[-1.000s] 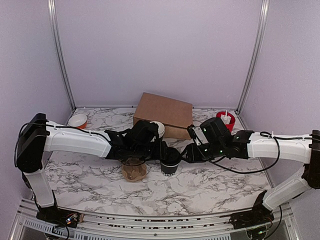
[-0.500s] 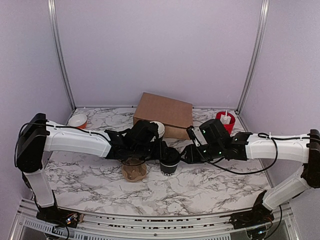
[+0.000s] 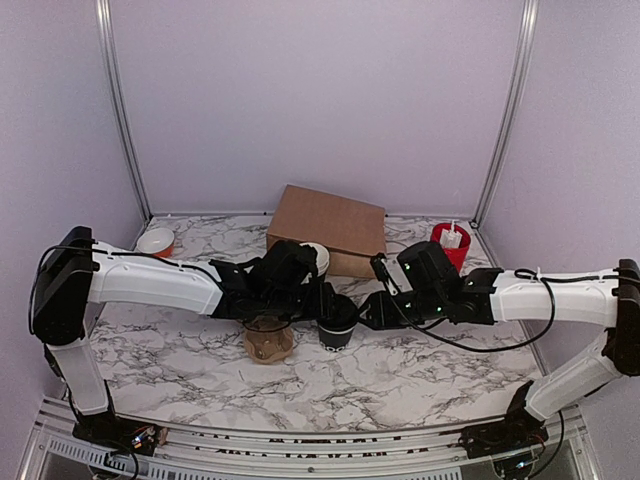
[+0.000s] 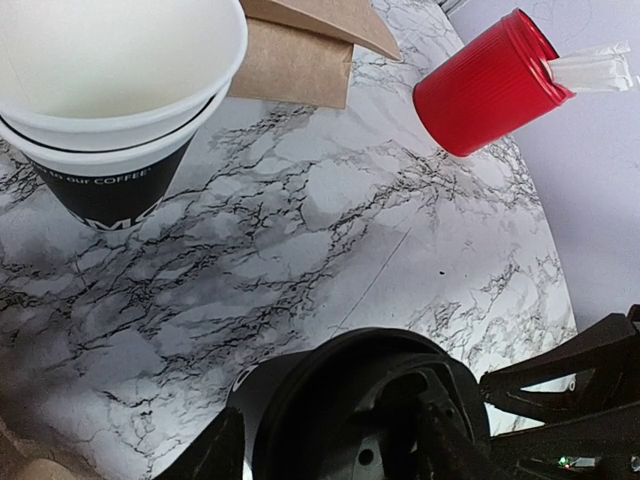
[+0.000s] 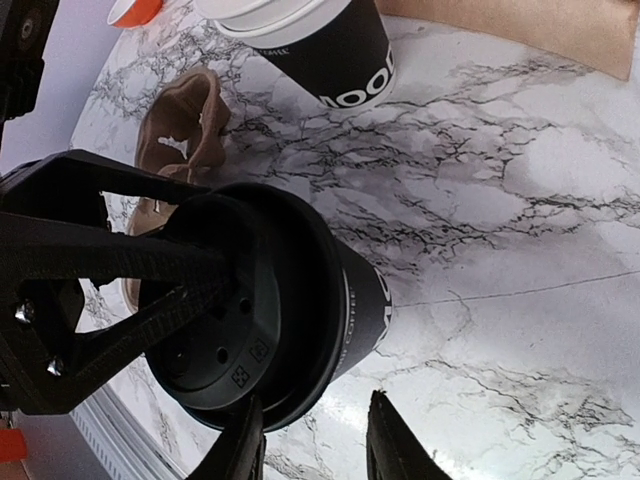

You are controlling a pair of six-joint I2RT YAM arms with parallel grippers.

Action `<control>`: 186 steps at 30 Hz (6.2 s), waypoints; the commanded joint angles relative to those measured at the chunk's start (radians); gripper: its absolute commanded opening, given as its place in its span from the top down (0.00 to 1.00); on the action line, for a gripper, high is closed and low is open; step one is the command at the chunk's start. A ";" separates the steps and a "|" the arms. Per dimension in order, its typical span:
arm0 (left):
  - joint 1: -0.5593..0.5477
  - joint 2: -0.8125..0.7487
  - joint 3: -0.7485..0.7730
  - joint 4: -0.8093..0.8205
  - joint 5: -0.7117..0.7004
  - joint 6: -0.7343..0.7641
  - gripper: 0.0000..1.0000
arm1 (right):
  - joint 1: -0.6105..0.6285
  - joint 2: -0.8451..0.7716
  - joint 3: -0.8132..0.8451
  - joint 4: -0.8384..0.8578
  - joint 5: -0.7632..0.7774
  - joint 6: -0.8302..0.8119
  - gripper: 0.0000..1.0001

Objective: Pack the takeout coffee

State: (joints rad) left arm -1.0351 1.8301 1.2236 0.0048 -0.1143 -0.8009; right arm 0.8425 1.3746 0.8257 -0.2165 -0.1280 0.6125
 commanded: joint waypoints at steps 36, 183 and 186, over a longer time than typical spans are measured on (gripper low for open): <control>0.008 0.023 -0.025 -0.039 0.003 0.009 0.40 | 0.044 0.117 -0.130 -0.195 0.073 -0.039 0.67; 0.167 0.035 0.101 -0.080 0.186 0.161 0.35 | 0.016 0.102 0.188 -0.017 0.271 -0.035 0.51; 0.165 0.029 0.077 -0.066 0.178 0.138 0.37 | -0.019 0.118 0.206 0.014 0.233 -0.058 0.59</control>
State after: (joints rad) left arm -0.8722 1.8530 1.3102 -0.0719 0.0734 -0.6395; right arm 0.8692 1.4776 1.0142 -0.2817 0.1547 0.5751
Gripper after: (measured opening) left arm 0.639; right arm 0.441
